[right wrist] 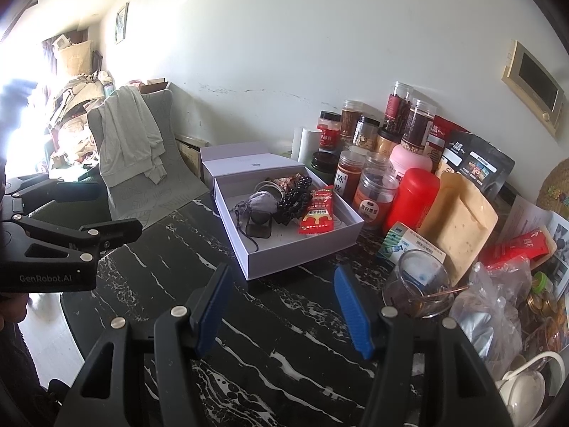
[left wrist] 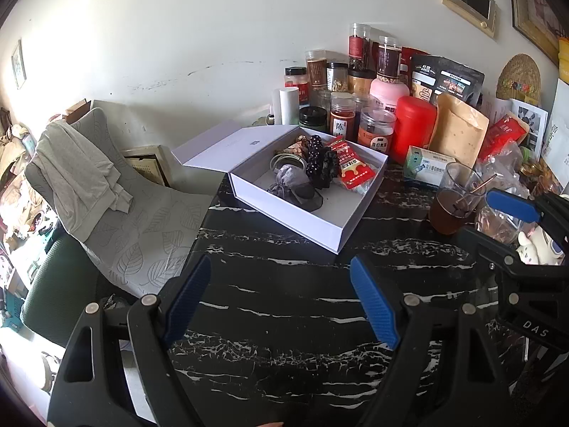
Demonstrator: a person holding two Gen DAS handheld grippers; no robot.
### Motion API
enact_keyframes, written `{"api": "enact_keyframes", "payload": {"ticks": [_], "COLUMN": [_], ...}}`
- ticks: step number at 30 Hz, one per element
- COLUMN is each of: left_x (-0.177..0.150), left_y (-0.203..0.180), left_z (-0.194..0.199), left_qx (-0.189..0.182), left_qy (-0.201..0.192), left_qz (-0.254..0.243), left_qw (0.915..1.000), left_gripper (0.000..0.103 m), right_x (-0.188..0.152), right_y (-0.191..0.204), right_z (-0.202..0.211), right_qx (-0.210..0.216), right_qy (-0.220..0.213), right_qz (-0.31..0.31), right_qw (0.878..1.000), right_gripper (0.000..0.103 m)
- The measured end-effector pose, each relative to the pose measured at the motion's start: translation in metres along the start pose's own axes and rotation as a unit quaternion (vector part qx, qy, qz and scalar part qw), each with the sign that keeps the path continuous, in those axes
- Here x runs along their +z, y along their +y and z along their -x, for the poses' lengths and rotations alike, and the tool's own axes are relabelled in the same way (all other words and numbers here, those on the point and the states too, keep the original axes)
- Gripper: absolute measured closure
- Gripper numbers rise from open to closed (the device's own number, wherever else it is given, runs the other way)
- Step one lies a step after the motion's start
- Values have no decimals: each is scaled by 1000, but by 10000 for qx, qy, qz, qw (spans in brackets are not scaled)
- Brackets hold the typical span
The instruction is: Organize objects
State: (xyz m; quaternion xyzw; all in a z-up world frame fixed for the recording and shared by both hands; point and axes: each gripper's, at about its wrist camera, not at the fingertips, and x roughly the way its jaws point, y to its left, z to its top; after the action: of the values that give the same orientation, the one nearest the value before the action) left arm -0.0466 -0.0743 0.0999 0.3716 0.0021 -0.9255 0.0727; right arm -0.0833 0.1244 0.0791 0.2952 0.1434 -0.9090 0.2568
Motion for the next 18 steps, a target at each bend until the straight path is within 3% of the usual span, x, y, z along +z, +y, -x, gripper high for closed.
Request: {"api": "enact_keyframes", "payload": {"ticks": [18], "left_x": [-14], "left_y": [-5], "left_z": [3], "left_qx": [-13], "left_qy": [49], "left_qz": [-39], "left_qw": [10000], "left_gripper": [20], "right_x": [-8], "right_y": [2], "right_z": [3], "right_qx": [-20], "right_qy": [67], "right_qz": [0], "right_qw": [10000], "right_gripper": [43]}}
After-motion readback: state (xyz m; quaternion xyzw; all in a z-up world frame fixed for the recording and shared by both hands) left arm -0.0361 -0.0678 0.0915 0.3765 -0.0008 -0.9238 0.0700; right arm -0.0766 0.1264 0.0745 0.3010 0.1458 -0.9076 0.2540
